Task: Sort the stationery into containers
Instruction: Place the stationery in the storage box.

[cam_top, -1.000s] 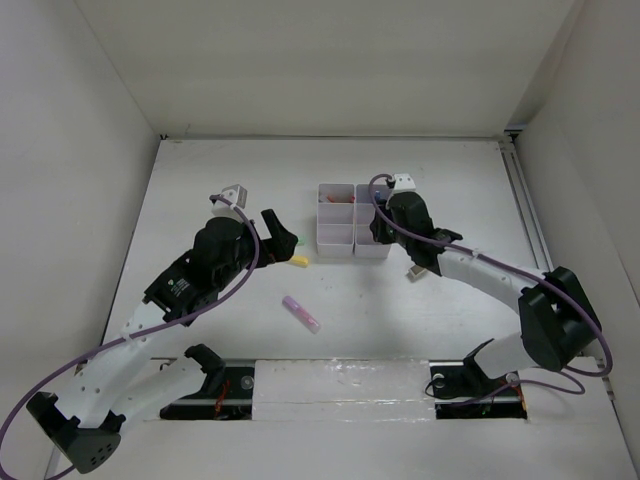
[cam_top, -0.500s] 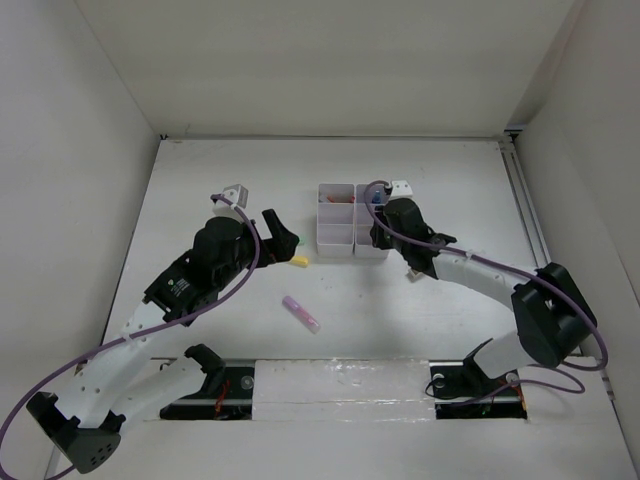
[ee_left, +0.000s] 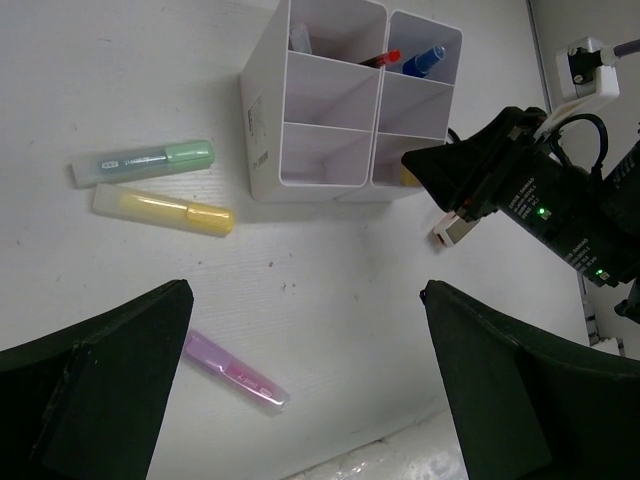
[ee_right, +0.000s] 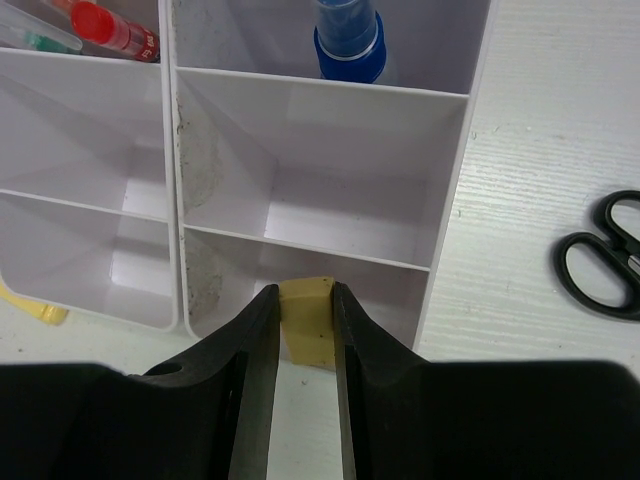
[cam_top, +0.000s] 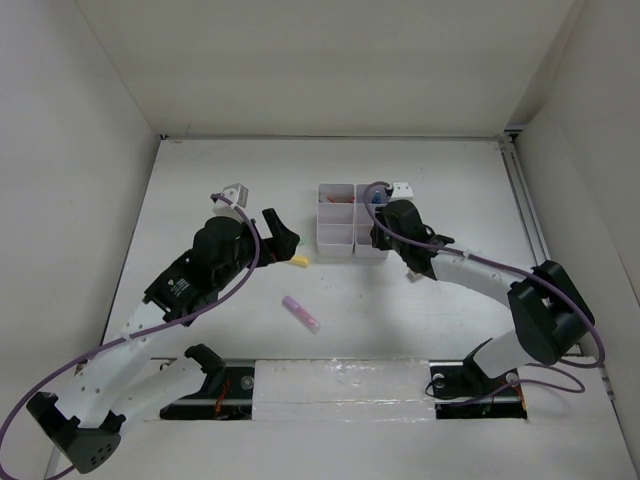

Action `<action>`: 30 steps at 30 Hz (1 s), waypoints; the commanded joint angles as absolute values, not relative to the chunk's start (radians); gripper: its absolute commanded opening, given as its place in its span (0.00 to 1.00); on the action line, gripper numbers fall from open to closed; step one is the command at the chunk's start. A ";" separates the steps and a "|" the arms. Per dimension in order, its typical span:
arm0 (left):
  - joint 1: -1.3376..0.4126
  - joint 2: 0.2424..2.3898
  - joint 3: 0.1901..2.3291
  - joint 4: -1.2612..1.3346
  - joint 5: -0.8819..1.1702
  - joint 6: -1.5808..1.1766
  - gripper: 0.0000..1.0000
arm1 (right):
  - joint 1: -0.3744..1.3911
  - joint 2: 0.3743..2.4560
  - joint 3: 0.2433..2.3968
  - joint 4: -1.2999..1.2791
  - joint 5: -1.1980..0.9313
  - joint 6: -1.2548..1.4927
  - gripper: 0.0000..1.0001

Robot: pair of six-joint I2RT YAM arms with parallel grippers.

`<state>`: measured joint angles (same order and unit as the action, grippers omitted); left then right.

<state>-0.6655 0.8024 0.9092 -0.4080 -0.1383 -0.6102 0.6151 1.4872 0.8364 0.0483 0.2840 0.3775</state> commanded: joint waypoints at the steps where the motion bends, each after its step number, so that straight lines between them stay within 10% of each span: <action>1: -0.663 0.787 0.905 -0.380 -0.132 -0.597 1.00 | 0.623 1.494 0.836 0.097 0.302 0.390 0.03; 6: -0.663 0.787 0.905 -0.380 -0.132 -0.597 1.00 | 0.623 1.494 0.836 0.097 0.302 0.399 0.34; 14: -0.663 0.787 0.905 -0.380 -0.123 -0.597 1.00 | 0.623 1.464 0.827 0.097 0.281 0.399 0.53; 30: -0.663 0.787 0.896 -0.380 -0.123 -0.597 1.00 | 0.641 1.302 0.940 -0.222 0.507 0.624 0.62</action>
<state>-0.6655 0.8024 0.9073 -0.4080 -0.1314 -0.6102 0.6437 1.3140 0.8562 -0.0784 0.3653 0.4915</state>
